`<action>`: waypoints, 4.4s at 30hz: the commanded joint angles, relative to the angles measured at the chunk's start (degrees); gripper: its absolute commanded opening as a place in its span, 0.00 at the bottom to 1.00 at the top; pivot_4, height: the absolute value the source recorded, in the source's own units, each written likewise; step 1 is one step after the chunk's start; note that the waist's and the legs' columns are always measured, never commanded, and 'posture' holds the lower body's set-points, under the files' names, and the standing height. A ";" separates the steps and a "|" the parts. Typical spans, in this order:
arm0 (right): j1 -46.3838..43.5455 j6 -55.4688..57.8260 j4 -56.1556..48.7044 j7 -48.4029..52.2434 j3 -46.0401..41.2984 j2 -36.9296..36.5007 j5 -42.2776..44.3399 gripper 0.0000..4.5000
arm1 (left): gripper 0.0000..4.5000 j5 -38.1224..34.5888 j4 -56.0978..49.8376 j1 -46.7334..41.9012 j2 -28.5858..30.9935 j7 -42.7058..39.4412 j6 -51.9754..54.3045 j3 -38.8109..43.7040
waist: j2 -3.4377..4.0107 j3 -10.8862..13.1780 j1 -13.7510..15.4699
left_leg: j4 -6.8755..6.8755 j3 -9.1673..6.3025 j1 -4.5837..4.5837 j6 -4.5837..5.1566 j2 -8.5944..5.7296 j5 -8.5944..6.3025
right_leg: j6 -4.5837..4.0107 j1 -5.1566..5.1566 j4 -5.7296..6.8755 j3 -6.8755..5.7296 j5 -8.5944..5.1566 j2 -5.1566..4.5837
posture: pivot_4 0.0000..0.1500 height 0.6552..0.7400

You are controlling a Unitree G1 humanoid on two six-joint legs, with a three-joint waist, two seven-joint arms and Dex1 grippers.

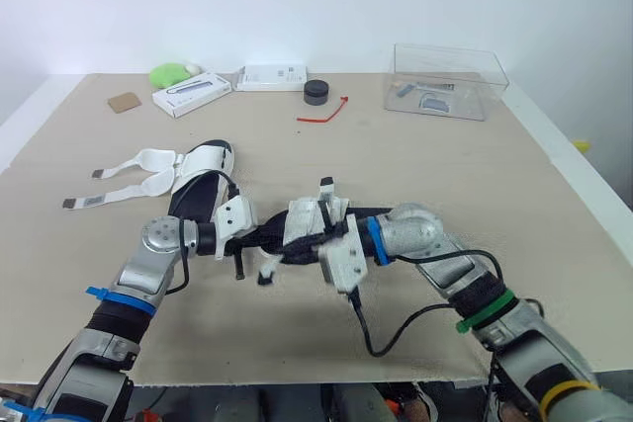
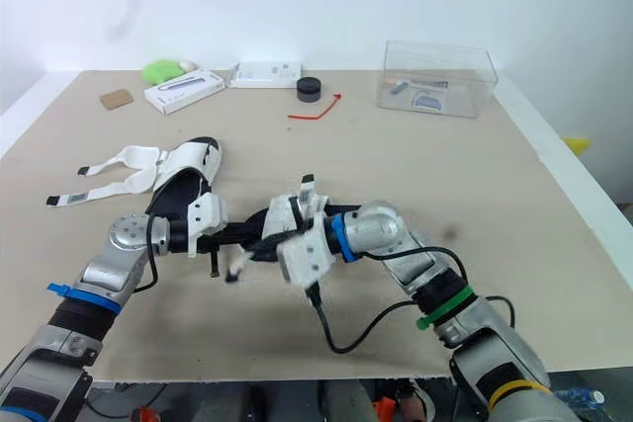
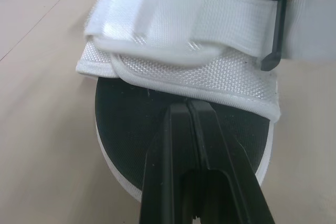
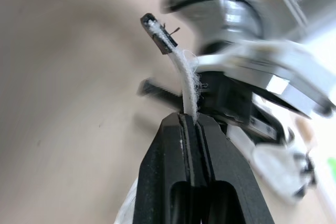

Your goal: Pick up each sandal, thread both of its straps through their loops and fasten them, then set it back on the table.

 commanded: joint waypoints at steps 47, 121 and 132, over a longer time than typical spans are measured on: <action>-13.84 40.30 11.36 -7.06 -7.88 9.61 1.13 0.01 | 0.00 2.71 0.96 1.37 0.17 0.65 1.27 -1.61 | 0.01 0.00 -0.07 | -0.03 -0.05 -0.21 -0.09 -0.05 0.06 | 0.29 -0.14 -0.03 -0.14 -0.08 0.16 | 1.00 1.00; 3.71 41.37 -2.95 -50.45 -51.53 17.79 4.15 0.02 | 1.00 -13.89 -34.87 12.56 5.64 7.79 19.54 10.15 | 0.12 0.45 -1.08 | -0.07 0.04 -0.47 -0.68 -0.05 -0.49 | 0.35 -0.36 -0.03 0.22 -0.31 -0.04 | 1.00 1.00; 9.42 46.58 -10.25 -64.86 -50.39 21.29 0.90 0.02 | 1.00 -13.01 -34.20 10.98 3.01 8.87 19.50 7.59 | 0.16 0.43 -1.50 | -0.01 0.38 -0.78 -0.95 -0.13 -0.45 | 0.57 -0.82 0.05 0.66 -0.27 0.09 | 1.00 1.00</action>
